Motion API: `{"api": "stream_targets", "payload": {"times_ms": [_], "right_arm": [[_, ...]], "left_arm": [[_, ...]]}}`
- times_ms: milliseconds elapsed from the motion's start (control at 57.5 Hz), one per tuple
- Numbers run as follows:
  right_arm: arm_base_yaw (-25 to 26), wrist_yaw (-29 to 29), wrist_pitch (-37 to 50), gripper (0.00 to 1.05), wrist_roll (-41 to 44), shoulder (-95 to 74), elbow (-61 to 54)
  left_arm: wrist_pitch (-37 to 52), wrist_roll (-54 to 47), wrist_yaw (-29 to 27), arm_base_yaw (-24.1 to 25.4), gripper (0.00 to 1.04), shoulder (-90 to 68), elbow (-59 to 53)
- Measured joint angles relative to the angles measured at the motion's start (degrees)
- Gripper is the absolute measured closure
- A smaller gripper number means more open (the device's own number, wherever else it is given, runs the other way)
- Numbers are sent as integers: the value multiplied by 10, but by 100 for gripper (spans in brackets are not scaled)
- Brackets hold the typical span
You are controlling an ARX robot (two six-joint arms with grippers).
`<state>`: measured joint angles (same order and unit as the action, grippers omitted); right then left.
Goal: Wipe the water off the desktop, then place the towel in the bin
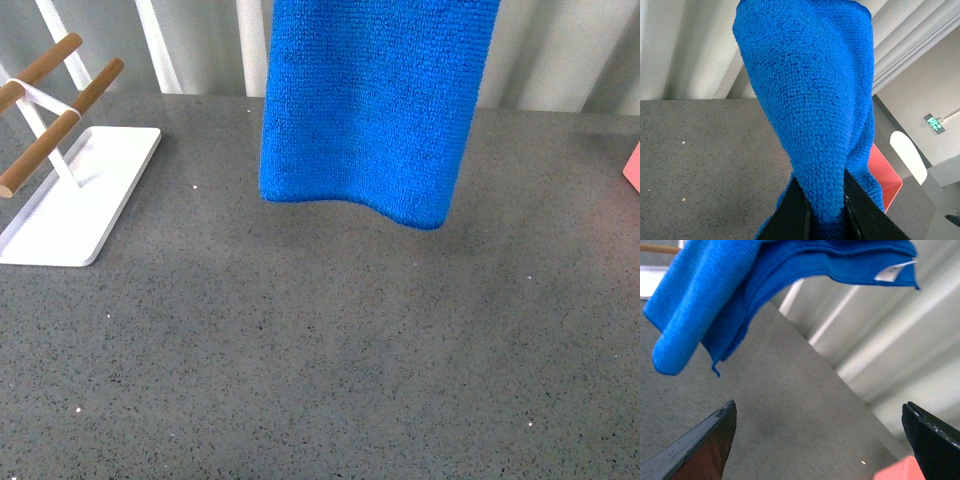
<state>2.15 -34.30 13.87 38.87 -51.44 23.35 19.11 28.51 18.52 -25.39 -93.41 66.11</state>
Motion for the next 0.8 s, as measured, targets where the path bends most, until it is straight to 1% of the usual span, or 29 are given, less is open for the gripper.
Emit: {"api": "stream_targets", "payload": {"times_ms": [70, 122, 156, 209, 261, 382, 521, 799], "right_arm": [[-27, -13, 21, 7, -25, -40, 15], [-48, -29, 42, 7, -59, -60, 21], [-63, -45, 70, 7, -102, -71, 23], [-83, -54, 121, 7, -172, -85, 23], [-98, -47, 170, 7, -246, -102, 25], [-111, -17, 221, 7, -351, -148, 37], [-112, -12, 238, 7, -407, -197, 43], [-129, -29, 272, 7, -454, -256, 50]], "left_arm": [[0, 2, 0, -2, 99, 0, 0], [0, 3, -1, -3, 99, 0, 0], [0, 3, -1, -4, 99, 0, 0], [0, 3, -1, -5, 99, 0, 0], [-3, 5, -1, -5, 99, 0, 0], [-4, 15, -2, -7, 99, 0, 0], [-9, 19, -4, -12, 99, 0, 5], [-17, 33, -5, -19, 99, 0, 17]]}}
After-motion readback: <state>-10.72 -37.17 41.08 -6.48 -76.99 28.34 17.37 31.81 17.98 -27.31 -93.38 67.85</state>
